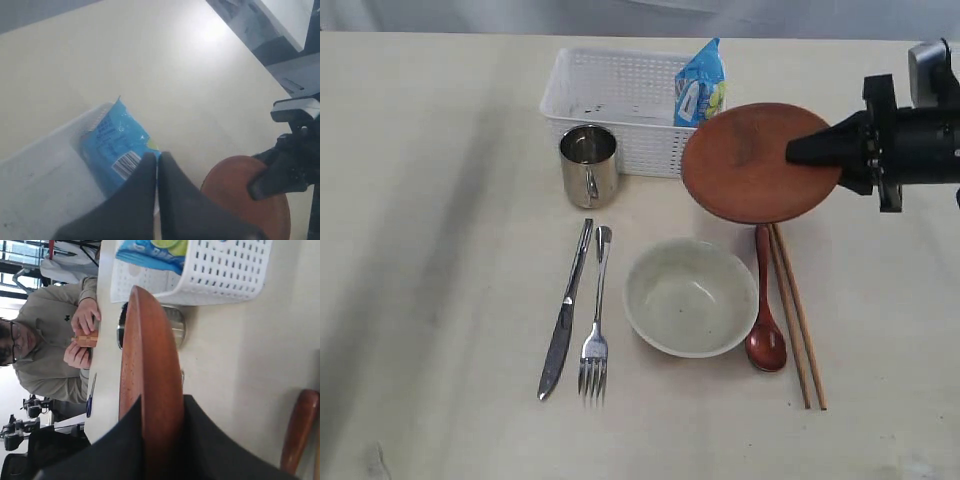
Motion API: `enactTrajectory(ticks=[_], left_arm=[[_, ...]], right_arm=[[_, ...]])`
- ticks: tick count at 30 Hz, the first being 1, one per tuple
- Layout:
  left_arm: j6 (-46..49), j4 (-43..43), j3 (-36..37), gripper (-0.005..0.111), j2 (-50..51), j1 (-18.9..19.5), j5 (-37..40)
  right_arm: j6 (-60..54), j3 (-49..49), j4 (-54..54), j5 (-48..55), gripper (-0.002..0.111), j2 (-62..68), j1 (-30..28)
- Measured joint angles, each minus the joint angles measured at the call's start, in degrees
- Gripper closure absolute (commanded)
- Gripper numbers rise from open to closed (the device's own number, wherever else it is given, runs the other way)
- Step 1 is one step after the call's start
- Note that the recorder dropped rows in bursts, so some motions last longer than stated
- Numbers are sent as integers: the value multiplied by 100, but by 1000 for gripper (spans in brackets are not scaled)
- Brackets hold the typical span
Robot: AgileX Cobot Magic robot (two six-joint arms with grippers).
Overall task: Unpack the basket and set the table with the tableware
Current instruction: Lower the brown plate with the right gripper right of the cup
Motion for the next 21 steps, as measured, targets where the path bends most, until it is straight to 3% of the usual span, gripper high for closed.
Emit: enactTrajectory(ticks=[12,21], left_arm=[[-26,-23,0,106,0,0,0],[-26,-23,0,106,0,0,0]], right_arm=[[-121,404,461,-995,109,-12,0],[-115,-32,705,-1378,109,348,595]])
